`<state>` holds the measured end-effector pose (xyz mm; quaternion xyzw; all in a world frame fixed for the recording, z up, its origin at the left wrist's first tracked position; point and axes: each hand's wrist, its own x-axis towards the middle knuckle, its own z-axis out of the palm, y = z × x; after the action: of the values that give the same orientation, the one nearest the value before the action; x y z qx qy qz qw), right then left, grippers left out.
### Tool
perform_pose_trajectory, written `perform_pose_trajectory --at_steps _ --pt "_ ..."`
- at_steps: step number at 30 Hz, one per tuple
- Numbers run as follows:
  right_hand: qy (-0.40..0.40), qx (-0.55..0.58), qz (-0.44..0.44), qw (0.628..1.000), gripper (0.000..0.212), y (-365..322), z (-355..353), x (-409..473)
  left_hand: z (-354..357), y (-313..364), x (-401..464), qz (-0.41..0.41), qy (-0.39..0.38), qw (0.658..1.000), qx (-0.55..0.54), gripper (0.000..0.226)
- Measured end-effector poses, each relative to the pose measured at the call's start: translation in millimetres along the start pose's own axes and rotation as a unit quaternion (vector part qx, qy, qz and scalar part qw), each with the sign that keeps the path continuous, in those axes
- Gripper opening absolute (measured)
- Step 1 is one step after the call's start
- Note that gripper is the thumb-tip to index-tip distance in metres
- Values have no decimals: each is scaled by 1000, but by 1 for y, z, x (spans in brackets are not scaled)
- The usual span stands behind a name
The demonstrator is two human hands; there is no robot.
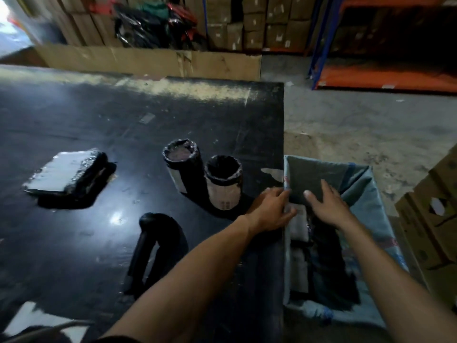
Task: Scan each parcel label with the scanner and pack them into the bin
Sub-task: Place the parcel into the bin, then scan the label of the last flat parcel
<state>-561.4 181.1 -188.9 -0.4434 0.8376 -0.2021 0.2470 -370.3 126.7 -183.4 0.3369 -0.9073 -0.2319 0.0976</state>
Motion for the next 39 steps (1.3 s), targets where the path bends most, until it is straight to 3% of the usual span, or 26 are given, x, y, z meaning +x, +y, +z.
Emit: perform_pose_trajectory --at_steps 4,8,11,14,16,20,23,26,30,34,36,39 --pt "97 24 -37 994 76 -66 -41 -24 -61 19 -18 83 123 988 -30 45" --pt "176 42 -81 980 67 -155 -67 -51 -149 6 -33 139 288 946 -62 30" --pt "201 39 -129 970 64 -222 -58 -76 -216 -42 -57 106 414 902 -65 24" --pt "206 37 -192 959 57 -282 -27 -102 -271 -118 -91 0 463 886 -40 29" --pt "193 33 -241 951 48 -316 2 -124 -298 -178 -119 -81 444 892 -11 35" --pt "90 -18 -275 957 36 -357 75 -162 -318 -297 -182 -248 319 913 55 47" --pt "17 -105 -221 969 48 -363 126 -177 -310 -360 -225 -369 222 900 70 66" --pt "-29 -173 -127 976 67 -355 163 -186 -298 -403 -255 -428 111 895 58 92" --pt "-53 -175 -17 983 82 -335 191 -195 -295 -433 -267 -399 27 916 -15 111" --pt "-75 -70 80 991 94 -315 198 -199 -307 -443 -261 -356 -11 932 -65 120" --pt "-85 23 100 991 88 -306 203 -201 -312 -446 -261 -313 -19 944 -98 122" --pt "-66 223 114 966 62 -298 216 -205 -308 -447 -264 -289 50 939 -181 109"
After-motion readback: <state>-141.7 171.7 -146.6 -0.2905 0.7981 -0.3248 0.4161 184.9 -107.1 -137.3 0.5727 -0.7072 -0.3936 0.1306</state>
